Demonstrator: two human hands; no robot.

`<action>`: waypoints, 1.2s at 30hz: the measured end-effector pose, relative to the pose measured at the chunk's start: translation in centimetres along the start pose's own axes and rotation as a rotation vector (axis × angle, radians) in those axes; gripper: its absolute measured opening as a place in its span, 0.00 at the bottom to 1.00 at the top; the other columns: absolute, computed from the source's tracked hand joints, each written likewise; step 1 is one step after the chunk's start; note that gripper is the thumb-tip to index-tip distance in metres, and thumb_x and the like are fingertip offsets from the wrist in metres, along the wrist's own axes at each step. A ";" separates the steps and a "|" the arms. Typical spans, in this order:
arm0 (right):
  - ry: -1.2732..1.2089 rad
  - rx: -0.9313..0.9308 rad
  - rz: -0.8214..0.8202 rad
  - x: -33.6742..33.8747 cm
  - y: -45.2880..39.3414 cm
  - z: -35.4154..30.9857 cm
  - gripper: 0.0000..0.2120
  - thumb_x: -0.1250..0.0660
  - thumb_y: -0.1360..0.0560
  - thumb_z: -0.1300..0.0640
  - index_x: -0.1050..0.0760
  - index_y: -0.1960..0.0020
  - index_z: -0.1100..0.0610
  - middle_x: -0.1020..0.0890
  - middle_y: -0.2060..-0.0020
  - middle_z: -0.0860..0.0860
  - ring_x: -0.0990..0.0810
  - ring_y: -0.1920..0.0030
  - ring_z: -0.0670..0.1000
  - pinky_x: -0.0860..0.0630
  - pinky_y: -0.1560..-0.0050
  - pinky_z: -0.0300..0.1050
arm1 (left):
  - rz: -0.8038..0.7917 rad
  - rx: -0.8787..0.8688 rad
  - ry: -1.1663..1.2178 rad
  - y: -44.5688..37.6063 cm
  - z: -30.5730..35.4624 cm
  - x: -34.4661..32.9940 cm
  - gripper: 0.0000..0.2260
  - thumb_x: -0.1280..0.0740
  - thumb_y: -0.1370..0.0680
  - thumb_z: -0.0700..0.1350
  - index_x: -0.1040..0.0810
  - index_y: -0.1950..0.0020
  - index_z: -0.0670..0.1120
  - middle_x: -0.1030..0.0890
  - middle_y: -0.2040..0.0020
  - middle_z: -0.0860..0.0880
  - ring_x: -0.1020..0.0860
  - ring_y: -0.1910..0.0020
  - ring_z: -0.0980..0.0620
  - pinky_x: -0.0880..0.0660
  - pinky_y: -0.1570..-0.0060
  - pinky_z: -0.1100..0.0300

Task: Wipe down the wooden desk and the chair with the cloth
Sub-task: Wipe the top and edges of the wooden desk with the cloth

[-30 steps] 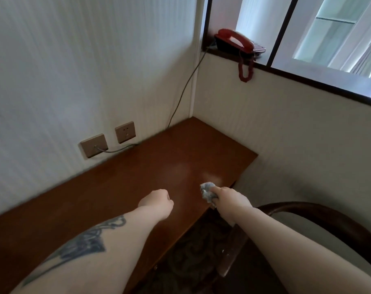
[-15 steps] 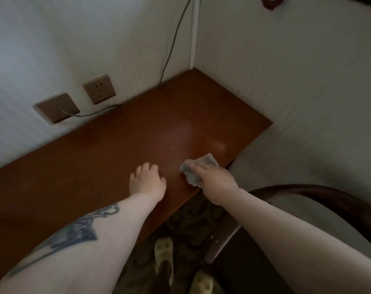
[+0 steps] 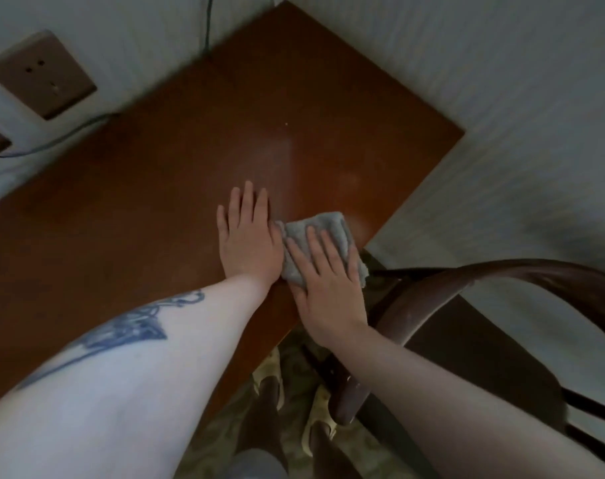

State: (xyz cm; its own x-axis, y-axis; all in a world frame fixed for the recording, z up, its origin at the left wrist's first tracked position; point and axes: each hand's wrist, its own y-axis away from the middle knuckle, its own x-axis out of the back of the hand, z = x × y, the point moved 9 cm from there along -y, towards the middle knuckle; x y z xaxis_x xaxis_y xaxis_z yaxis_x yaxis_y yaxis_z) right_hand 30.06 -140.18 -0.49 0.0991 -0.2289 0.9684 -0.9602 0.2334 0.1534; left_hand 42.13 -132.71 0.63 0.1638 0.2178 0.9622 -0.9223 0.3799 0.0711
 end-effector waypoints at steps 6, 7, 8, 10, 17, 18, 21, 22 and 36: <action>0.039 -0.184 -0.061 3.0 -6.8 8.9 0.28 0.56 0.18 0.40 0.63 0.22 0.42 0.59 0.21 0.48 0.63 0.22 0.48 0.64 0.24 0.55 | -0.009 0.073 -0.020 -1.9 -0.9 -0.9 0.25 0.52 0.17 0.52 0.49 0.20 0.49 0.50 0.20 0.49 0.54 0.21 0.48 0.57 0.24 0.48; 0.030 -0.314 -0.022 3.2 -6.1 9.9 0.28 0.57 0.18 0.40 0.62 0.21 0.43 0.58 0.21 0.49 0.62 0.22 0.49 0.62 0.24 0.56 | -0.002 0.079 -0.018 -1.9 -0.9 -0.9 0.25 0.52 0.17 0.52 0.49 0.20 0.49 0.49 0.20 0.49 0.53 0.21 0.48 0.57 0.24 0.47; 0.033 -0.380 0.017 3.0 -5.0 9.5 0.28 0.57 0.18 0.40 0.61 0.21 0.44 0.56 0.21 0.50 0.61 0.22 0.50 0.61 0.24 0.57 | 0.004 0.078 -0.015 -1.9 -0.8 -1.0 0.25 0.51 0.17 0.52 0.48 0.20 0.49 0.48 0.20 0.48 0.52 0.22 0.48 0.56 0.24 0.47; 0.011 -0.303 0.035 2.0 -3.1 5.3 0.29 0.55 0.19 0.42 0.56 0.20 0.44 0.53 0.21 0.51 0.58 0.22 0.52 0.59 0.24 0.58 | 0.021 0.075 -0.010 -1.8 -0.8 -1.2 0.25 0.50 0.18 0.51 0.45 0.21 0.48 0.44 0.21 0.47 0.49 0.22 0.46 0.54 0.25 0.45; -0.036 -0.128 -0.004 2.8 -7.2 8.2 0.27 0.50 0.18 0.42 0.54 0.21 0.41 0.54 0.21 0.47 0.60 0.22 0.48 0.59 0.23 0.57 | 0.025 0.088 -0.048 -1.6 -0.8 -1.1 0.25 0.50 0.18 0.50 0.44 0.21 0.47 0.43 0.21 0.46 0.47 0.22 0.45 0.51 0.25 0.44; -0.045 -0.297 0.071 3.1 -6.3 9.2 0.27 0.50 0.18 0.42 0.54 0.21 0.42 0.53 0.21 0.48 0.59 0.22 0.49 0.59 0.23 0.57 | 0.028 0.090 -0.047 -1.6 -0.8 -1.0 0.25 0.50 0.18 0.50 0.44 0.21 0.48 0.43 0.21 0.47 0.48 0.22 0.46 0.52 0.25 0.45; -0.061 -0.266 0.042 1.2 -3.4 3.6 0.28 0.52 0.20 0.43 0.53 0.21 0.43 0.53 0.21 0.51 0.59 0.22 0.52 0.63 0.24 0.56 | 0.036 0.080 -0.031 -1.7 -0.9 -1.1 0.25 0.49 0.19 0.50 0.43 0.21 0.48 0.42 0.22 0.47 0.47 0.22 0.46 0.52 0.25 0.45; -0.058 -0.113 -0.005 0.8 -3.4 1.4 0.28 0.52 0.20 0.42 0.52 0.21 0.42 0.52 0.21 0.50 0.58 0.22 0.52 0.62 0.24 0.56 | 0.028 0.074 -0.027 -1.7 -0.9 -1.3 0.25 0.48 0.19 0.50 0.42 0.22 0.48 0.42 0.22 0.46 0.46 0.23 0.46 0.51 0.25 0.45; -0.025 0.138 -0.067 3.7 -9.7 5.2 0.27 0.50 0.18 0.41 0.54 0.21 0.40 0.54 0.21 0.46 0.59 0.22 0.48 0.62 0.24 0.54 | 0.066 0.076 -0.129 -2.0 -0.2 -0.1 0.23 0.46 0.21 0.48 0.34 0.27 0.44 0.32 0.28 0.41 0.37 0.28 0.39 0.42 0.30 0.41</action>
State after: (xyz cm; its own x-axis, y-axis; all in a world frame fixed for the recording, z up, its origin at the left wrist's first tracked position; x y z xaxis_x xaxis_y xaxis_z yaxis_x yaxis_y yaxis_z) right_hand 38.36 -148.21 0.58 0.1595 -0.2631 0.9515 -0.9786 0.0846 0.1874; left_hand 44.04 -133.31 0.30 0.0606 0.1210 0.9908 -0.9542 0.2985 0.0220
